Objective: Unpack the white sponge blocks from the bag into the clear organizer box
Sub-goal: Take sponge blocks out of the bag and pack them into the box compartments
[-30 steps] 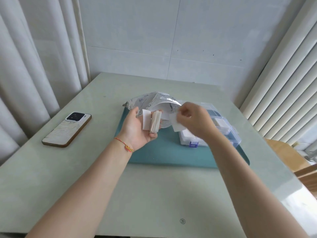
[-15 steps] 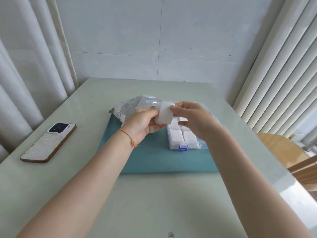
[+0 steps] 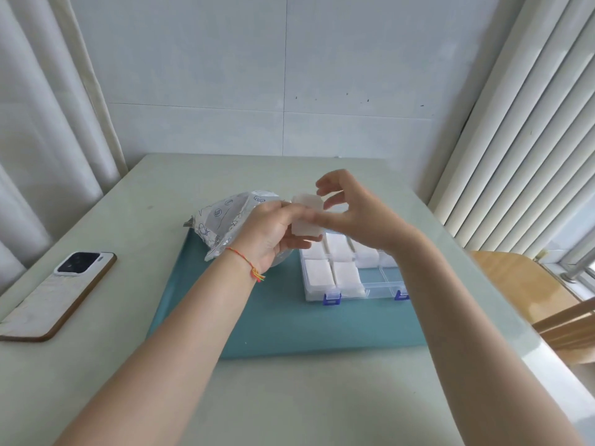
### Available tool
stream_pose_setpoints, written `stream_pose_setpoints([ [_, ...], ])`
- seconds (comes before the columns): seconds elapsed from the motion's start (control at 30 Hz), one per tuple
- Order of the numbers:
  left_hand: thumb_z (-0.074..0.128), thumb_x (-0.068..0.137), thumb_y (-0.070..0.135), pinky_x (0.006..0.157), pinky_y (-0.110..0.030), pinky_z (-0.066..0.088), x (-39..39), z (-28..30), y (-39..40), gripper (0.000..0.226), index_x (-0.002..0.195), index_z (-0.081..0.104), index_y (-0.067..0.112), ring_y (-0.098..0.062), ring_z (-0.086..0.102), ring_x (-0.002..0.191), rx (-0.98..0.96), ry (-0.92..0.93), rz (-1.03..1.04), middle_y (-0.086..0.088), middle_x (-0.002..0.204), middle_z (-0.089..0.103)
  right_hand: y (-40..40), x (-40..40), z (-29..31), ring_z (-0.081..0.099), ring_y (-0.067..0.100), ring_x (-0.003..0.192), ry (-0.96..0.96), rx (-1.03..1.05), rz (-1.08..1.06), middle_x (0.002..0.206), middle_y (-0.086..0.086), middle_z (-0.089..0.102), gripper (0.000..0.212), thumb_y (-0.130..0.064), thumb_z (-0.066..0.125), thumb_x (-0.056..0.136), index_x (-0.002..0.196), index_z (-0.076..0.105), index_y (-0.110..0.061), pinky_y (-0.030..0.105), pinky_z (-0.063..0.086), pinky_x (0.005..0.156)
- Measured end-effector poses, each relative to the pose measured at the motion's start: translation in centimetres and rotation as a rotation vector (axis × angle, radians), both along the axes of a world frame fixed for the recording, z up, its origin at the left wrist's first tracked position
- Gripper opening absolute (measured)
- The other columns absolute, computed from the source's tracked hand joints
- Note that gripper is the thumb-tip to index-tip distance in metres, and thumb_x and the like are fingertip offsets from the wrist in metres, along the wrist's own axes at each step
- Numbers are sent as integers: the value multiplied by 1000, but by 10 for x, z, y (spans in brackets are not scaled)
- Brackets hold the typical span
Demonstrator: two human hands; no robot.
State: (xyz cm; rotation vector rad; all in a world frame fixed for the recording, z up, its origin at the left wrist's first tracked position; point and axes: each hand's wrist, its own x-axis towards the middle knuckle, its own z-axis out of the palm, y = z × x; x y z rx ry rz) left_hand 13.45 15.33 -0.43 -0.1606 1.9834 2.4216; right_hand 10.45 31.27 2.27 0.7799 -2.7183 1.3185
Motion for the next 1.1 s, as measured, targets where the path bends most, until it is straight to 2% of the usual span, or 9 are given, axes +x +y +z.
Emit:
stream_pose_setpoints([
  [0.07,58,92,8,48,-27,54,-3,-1,4,30,118,57,-7,-24,73,69,23,-19,-4,-19,89,68,2,3,0,51,5,111,22,163,80,132,-12,45,86,-46,84,68,138,37,-30,8,39,80],
  [0.13,54,94,10,51,-28,55,-4,-1,9,23,115,61,2,-23,72,82,125,-29,-79,-15,94,67,0,7,-1,49,2,112,60,260,115,137,-13,41,96,-47,85,66,144,32,-29,6,38,84],
  [0.27,53,93,8,49,-21,46,-6,-2,16,13,90,63,14,-14,55,68,224,-72,-160,0,78,55,-2,10,-4,46,13,114,198,410,78,127,-9,50,76,-48,79,72,132,42,-22,34,38,100],
  [0.37,53,88,10,57,-22,44,-6,-6,19,12,98,60,13,-13,49,69,342,-104,-239,0,81,51,-4,12,-6,44,14,101,193,457,74,112,-7,50,63,-49,78,72,119,46,-22,32,37,92],
  [0.53,51,88,12,64,-22,47,-5,-9,16,14,96,62,17,-13,56,77,416,-156,-326,1,85,59,-6,12,-9,46,15,98,241,442,72,107,-7,50,52,-44,75,73,108,44,-23,37,38,96],
  [0.7,60,77,11,57,-19,49,-2,-11,15,17,93,59,16,-10,54,67,361,-174,-339,2,77,55,-3,12,-7,48,13,114,205,465,106,121,-8,51,70,-51,77,71,128,45,-26,37,34,100],
  [0.9,67,75,13,81,-31,50,-4,-15,13,17,90,61,17,-11,56,73,433,-180,-356,2,76,56,-3,11,-5,46,14,104,222,501,58,112,-6,51,64,-60,74,70,117,51,-23,37,36,99],
  [1.03,67,73,10,69,-23,53,-2,-13,14,14,86,62,15,-9,58,66,451,-157,-338,1,74,56,-3,11,-6,45,15,112,249,559,22,118,-5,49,69,-65,72,69,119,53,-22,35,34,98],
  [1.1,68,73,10,73,-25,52,-2,-13,13,15,87,63,14,-9,59,66,471,-171,-324,1,74,57,-3,10,-6,45,16,113,286,573,-2,118,-4,49,67,-68,69,70,115,55,-21,34,34,97],
])
